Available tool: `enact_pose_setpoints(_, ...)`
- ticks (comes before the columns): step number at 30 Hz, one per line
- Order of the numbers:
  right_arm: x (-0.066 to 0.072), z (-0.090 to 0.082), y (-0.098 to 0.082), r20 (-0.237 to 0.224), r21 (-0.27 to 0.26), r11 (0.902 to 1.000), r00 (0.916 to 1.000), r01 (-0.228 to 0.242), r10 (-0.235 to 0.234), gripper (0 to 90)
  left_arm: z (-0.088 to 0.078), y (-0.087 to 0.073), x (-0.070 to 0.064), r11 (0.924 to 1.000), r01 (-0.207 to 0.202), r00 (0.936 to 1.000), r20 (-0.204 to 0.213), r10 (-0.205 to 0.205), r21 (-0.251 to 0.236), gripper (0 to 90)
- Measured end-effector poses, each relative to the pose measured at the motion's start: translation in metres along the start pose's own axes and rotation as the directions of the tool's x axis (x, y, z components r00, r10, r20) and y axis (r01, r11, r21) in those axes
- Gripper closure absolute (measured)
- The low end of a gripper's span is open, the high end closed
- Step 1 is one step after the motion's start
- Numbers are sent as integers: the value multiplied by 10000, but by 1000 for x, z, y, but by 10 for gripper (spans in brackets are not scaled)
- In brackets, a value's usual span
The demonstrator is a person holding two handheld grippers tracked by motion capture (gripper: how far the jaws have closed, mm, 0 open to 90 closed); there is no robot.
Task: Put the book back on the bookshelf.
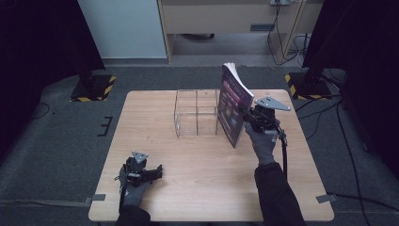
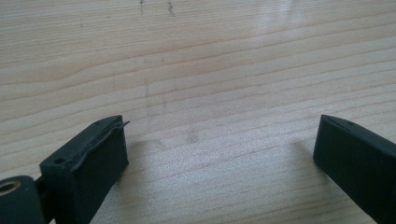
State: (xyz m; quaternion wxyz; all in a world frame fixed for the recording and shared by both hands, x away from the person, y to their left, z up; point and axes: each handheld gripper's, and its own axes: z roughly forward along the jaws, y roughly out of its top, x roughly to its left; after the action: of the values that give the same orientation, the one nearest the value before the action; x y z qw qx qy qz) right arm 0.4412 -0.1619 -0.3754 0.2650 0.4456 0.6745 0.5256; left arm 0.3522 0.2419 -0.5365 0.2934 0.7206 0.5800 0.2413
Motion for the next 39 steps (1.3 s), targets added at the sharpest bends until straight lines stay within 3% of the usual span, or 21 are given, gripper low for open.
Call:
enact_pose_setpoints(7, -8, 18, -2, 73, -144, 9989, 9990, -439, 440, 829, 0, 0, 0, 10000, 4, 10000, 17, -4, 1, 19)
enact_pose_setpoints(15, -11, 28, -11, 280, -163, 9988, 9985, -462, 467, 829, 0, 0, 0, 10000, 7, 10000, 14, -7, -5, 19)
enact_pose_setpoints(31, -20, 20, -27, 816, -400, 9949, 9920, -931, 961, 826, 0, 0, 0, 10000, 2, 10000, 8, -2, -2, 19)
enact_pose_setpoints(39, -14, 19, -26, 1185, -277, 9942, 9872, -1044, 1070, 820, 0, 0, 0, 10000, 12, 10000, 14, -12, -3, 18)
